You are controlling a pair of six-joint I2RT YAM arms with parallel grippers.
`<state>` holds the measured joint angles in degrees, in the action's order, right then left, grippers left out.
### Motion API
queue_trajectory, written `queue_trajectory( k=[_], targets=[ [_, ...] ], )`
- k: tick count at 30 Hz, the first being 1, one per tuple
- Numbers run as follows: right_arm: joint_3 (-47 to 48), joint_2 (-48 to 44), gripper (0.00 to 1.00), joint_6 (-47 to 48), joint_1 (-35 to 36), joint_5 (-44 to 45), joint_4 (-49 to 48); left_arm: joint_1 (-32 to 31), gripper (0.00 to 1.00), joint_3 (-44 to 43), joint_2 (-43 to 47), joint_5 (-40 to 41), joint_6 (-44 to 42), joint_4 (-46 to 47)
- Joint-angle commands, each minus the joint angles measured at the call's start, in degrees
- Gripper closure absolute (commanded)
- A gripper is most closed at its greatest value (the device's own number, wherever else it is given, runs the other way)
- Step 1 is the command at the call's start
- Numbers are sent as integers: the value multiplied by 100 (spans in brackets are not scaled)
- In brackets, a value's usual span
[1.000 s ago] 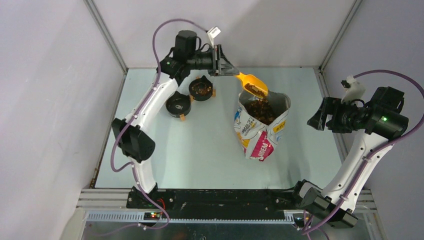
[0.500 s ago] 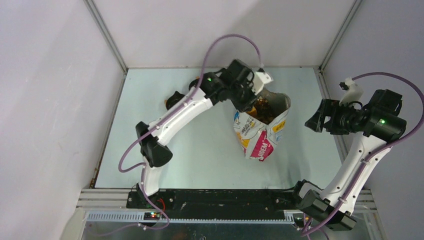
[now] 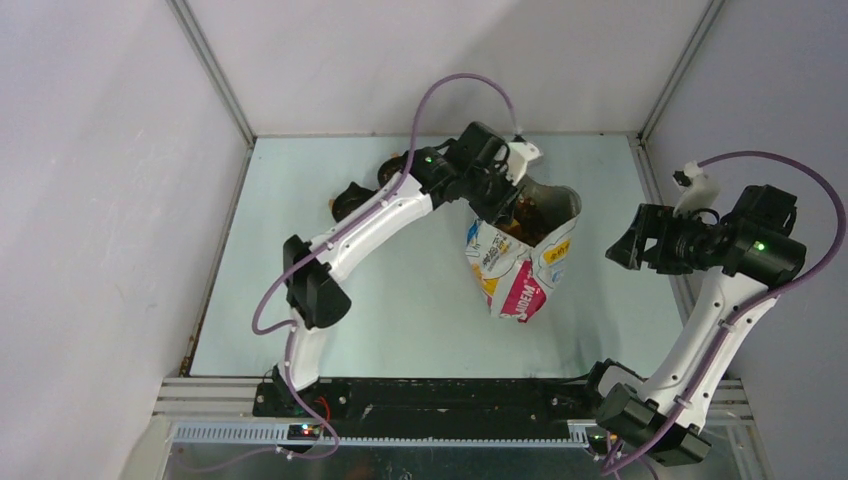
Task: Serve the pet food
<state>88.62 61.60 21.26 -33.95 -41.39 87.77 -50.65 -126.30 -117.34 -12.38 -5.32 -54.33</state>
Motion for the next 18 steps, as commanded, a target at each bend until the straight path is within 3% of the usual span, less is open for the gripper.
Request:
queue_trajectory(
  k=[1, 2, 4, 6, 12, 18],
  targets=[
    [-142, -161, 21, 43, -23, -90, -152, 442, 100, 1203, 228, -2637, 2791, 1319],
    [-180, -161, 21, 16, -23, -83, -167, 592, 100, 1529, 466, -3125, 3208, 2394],
    [-186, -133, 21, -42, -23, -68, -172, 774, 100, 2371, 745, -3394, 4184, 3607],
    [-138, -93, 21, -79, -23, -59, -158, 916, 100, 2776, 876, -3502, 4765, 4264],
    [40, 60, 21, -198, -28, 14, -171, 1379, 100, 3281, 1101, -3744, 6218, 5415],
    [54, 122, 21, -218, -28, 73, -189, 1774, 100, 3298, 1421, -3963, 6996, 6165]
  ],
)
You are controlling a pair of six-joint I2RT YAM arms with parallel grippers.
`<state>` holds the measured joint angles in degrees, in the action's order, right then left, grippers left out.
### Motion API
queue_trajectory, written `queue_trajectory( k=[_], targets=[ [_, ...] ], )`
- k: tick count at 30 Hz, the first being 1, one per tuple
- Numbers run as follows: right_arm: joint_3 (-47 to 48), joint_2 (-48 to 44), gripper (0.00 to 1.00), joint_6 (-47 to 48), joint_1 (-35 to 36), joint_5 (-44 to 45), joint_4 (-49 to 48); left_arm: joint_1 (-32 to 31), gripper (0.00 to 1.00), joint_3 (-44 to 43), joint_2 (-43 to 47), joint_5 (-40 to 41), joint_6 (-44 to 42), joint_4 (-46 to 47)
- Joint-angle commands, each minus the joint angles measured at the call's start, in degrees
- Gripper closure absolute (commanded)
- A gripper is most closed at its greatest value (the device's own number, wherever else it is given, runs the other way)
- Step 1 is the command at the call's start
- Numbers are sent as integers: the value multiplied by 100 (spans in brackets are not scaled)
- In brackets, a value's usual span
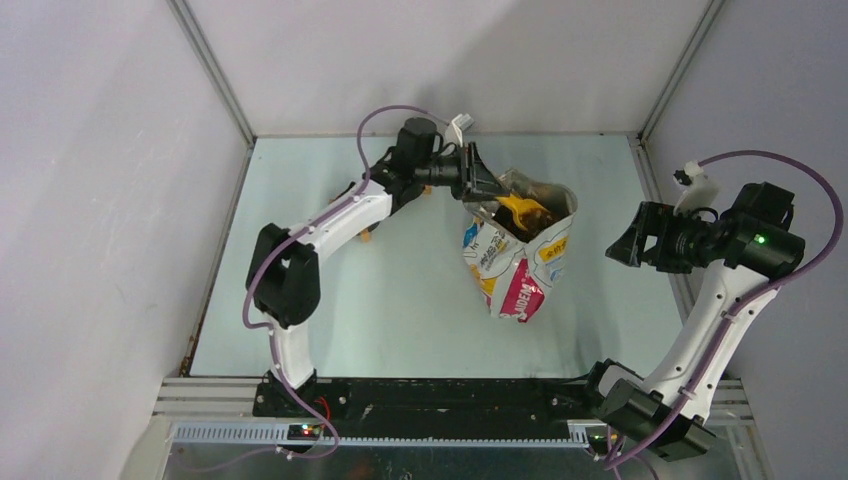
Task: Serve the pet food
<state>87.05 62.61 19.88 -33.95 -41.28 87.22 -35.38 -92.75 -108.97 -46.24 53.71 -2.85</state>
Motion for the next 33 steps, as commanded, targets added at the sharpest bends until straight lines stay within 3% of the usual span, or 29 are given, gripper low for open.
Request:
queue_trajectory(
  k=[1, 11, 18, 20, 22, 23, 26, 29, 33],
  targets=[
    [219, 36, 21, -78, -30, 77, -135, 296, 100, -54, 637, -605, 1170, 1132],
    [241, 55, 21, -133, -32, 76, -155, 568, 100, 643, 766, -841, 2219, 2069],
    [175, -9, 21, -98, -32, 157, -129, 707, 100, 943, 808, -855, 2230, 2350],
    [151, -12, 21, -117, -39, 137, -155, 723, 100, 920, 792, -799, 2039, 2258],
    [146, -3, 21, -131, -41, 126, -174, 713, 100, 698, 827, -566, 1308, 1471],
    [146, -3, 21, -132, -41, 128, -176, 698, 100, 431, 871, -441, 506, 531],
    [129, -1, 21, -111, -41, 156, -166, 648, 100, -92, 968, 153, -1029, -784],
    [93, 9, 21, -95, -41, 159, -174, 652, 100, -68, 1050, 231, -1026, -903],
    [32, 19, 21, -136, -41, 99, -223, 651, 100, 438, 1082, -164, -82, 46]
  ],
)
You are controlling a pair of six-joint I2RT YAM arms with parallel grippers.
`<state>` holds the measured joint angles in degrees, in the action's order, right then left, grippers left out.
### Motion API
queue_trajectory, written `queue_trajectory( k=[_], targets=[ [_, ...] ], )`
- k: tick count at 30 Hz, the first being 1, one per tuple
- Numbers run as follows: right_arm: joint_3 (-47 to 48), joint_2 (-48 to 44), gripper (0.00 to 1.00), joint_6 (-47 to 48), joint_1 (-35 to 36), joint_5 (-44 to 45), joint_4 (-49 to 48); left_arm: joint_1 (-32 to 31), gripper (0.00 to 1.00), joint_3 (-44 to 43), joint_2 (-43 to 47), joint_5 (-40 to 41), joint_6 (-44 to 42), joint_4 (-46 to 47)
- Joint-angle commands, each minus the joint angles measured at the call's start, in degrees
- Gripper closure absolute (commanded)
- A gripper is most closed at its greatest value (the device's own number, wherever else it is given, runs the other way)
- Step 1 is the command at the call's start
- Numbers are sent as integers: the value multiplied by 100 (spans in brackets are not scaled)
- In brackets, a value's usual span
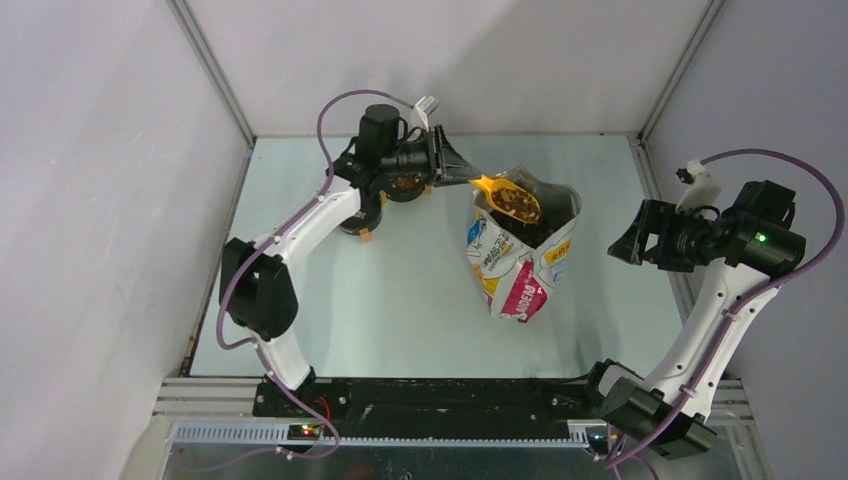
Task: Serve the pet food
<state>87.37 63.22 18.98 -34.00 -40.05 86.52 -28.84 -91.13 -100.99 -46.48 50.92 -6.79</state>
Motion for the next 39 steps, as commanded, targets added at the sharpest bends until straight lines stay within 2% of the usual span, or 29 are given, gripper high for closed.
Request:
queue_trajectory(
  k=[1, 2, 5, 6, 9, 12, 14, 19, 21, 25, 27, 32, 39],
  targets=[
    [-5, -37, 21, -49, -37, -31, -166, -1, 100, 484, 279, -329, 652, 664],
    [-9, -33, 21, -52, -37, -36, -168, 12, 100, 606, 259, -398, 922, 1264],
    [-8, -29, 21, -40, -37, -11, -158, 37, 100, 1178, 193, -644, 2601, 2778],
    [-3, -29, 21, -32, -37, 6, -155, 50, 100, 1235, 176, -661, 2815, 3298],
    [-9, -29, 21, -19, -37, 33, -130, 46, 100, 1401, 272, -673, 3277, 3637],
    [-25, -15, 21, -7, -37, 90, -141, 17, 100, 1550, 291, -655, 3606, 4673],
    [-4, 14, 21, -38, -37, 68, -152, 86, 100, 1677, 117, -604, 3841, 5014],
    [56, -20, 21, -19, -44, 100, -120, 58, 100, 2214, -216, -544, 4858, 6722],
    [33, -35, 20, 12, -43, 165, -81, 36, 100, 2279, -244, -477, 5233, 7088],
    [2, -2, 20, -30, -45, 96, -95, -140, 100, 2144, -221, -418, 5412, 7214],
    [22, 38, 21, -95, -45, 22, -140, -134, 100, 2153, -239, -301, 5494, 6719],
    [32, 28, 21, -60, -54, 42, -135, -113, 100, 2048, -23, -223, 5439, 6319],
    [3, 32, 21, -27, -54, -49, -130, 394, 100, 1933, 187, -345, 4978, 5903]
  ],
)
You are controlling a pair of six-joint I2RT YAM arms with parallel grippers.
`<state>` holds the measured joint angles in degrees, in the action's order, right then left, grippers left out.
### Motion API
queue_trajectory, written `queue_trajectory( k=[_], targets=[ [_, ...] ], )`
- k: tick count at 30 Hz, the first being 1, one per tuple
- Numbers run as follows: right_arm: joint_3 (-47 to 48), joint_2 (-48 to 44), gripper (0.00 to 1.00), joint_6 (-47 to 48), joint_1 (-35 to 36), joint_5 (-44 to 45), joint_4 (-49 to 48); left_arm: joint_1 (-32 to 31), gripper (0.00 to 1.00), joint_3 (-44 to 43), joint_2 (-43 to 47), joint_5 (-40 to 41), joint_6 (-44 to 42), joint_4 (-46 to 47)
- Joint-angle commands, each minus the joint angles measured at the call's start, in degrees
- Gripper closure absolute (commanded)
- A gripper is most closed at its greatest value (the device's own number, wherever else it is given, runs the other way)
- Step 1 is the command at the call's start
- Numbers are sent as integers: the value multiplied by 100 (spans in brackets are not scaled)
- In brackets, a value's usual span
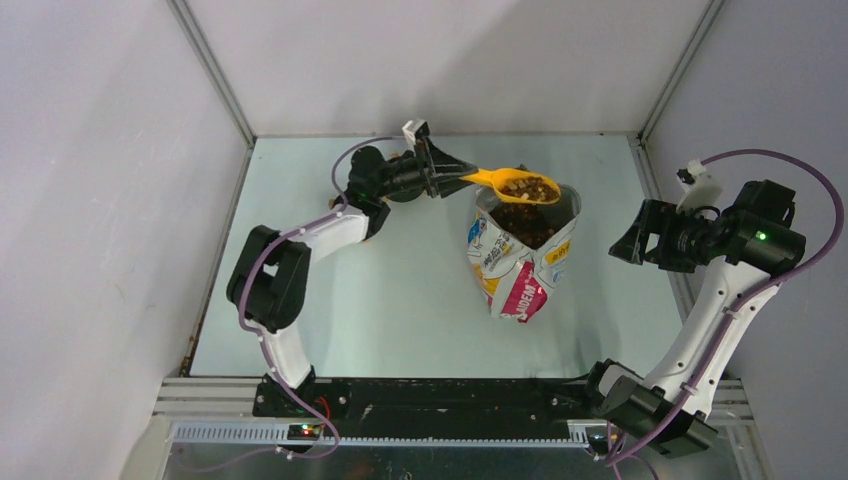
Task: Serve the pet food
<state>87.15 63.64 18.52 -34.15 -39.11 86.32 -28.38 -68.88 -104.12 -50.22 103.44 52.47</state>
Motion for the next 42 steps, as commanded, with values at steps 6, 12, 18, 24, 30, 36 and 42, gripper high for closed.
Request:
queue_trajectory(
  k=[6, 12, 18, 24, 30, 36, 42],
  targets=[
    [70, 12, 21, 26, -39, -189, -88, 953, 100, -268, 750, -169, -592, -249],
    [247, 9, 21, 13, -39, -266, 5, 1669, 100, 19, 980, -147, -651, -225],
    [422, -55, 20, 58, -39, -296, 78, 2512, 100, 561, 1223, -11, -652, 43],
    [435, -18, 20, 58, -30, -362, 100, 3404, 100, 1092, 1364, 112, -757, 309],
    [450, -20, 20, 54, -21, -402, 86, 4097, 100, 1668, 1423, 174, -1017, 408],
    [391, -44, 20, 88, -21, -409, 91, 4592, 100, 2209, 1492, 37, -1361, 422],
    [369, -79, 20, 158, -21, -408, 108, 5075, 100, 2662, 1697, -32, -2003, 56]
  ],
)
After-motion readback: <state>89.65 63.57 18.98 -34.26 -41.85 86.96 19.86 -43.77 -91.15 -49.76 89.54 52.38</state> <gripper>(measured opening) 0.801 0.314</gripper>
